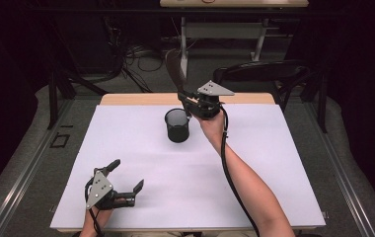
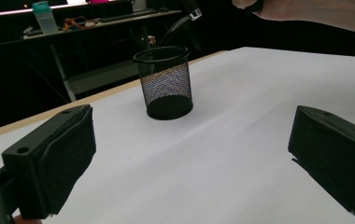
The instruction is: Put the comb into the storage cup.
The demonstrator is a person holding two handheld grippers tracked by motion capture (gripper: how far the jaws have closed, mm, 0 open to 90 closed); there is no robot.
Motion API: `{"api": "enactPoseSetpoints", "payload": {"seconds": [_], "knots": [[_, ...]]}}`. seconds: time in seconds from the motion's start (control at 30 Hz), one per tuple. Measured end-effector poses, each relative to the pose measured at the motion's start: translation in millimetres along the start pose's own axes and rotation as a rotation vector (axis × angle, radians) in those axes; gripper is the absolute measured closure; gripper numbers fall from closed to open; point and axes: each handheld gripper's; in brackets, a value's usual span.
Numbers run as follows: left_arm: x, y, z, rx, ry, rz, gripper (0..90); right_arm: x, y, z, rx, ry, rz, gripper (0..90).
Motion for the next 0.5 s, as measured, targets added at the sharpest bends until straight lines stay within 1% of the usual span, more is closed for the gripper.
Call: {"api": "enactPoseSetpoints", "payload": {"seconds": [0.1, 0.5], "knots": [[0.0, 0.1, 0.3, 0.000, 0.002, 0.001, 0.6, -0.9, -0.4, -1.7, -0.001, 0.009, 0.001, 72.7], [0.0, -0.1, 0.3, 0.000, 0.002, 0.001, 0.7, 1.9, -3.3, -10.5, -0.007, 0.010, -0.003, 72.8]]}}
Point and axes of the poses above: each handheld gripper's, and its own axes: z roughly backward along the jaws, x roughly out of its underside, y roughly to its right, and after that the axes turned 6 degrees about x, right-handed
